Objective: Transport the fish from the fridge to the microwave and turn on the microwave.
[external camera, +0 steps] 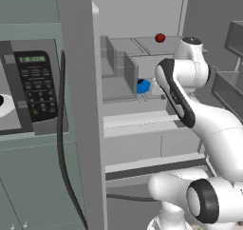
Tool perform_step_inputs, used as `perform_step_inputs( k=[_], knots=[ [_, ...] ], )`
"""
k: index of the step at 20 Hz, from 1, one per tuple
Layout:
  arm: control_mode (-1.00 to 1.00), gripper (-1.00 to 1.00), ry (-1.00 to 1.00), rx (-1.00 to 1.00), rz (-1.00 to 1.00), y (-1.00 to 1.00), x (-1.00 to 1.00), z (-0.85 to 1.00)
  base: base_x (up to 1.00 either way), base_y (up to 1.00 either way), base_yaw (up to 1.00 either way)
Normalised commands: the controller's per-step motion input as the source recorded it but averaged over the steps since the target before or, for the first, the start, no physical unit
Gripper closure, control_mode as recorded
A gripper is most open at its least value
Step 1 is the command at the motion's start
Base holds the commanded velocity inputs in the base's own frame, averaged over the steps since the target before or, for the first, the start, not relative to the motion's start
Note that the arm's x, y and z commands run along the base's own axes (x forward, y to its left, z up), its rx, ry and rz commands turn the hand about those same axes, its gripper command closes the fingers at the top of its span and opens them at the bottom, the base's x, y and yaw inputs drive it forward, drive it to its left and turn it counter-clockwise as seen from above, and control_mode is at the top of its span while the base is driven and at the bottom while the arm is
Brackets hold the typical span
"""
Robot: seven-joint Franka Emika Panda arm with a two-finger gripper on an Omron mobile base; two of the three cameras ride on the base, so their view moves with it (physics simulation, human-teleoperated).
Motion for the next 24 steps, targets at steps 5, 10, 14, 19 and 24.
perform_step_inputs(
  k=[5, 10, 14, 19, 24],
  knots=[
    [-1.0, -1.0, 0.0, 0.0, 0.0, 0.0, -0.09, -0.02, 0.0, 0.0, 0.0],
    [-1.0, -1.0, 0.01, -0.04, 0.0, 0.0, -0.05, -0.12, 0.0, 0.0, 0.0],
    [-1.0, -1.0, -0.13, -0.02, 0.0, 0.0, 0.02, -0.05, 0.0, 0.0, 0.0],
    [-1.0, -1.0, -0.25, 0.0, 0.0, 0.01, 0.13, 0.0, 0.0, 0.0, 0.0],
    [-1.0, -1.0, -0.28, 0.0, 0.0, 0.07, 0.21, 0.0, 0.0, 0.0, 0.0]
  ],
)
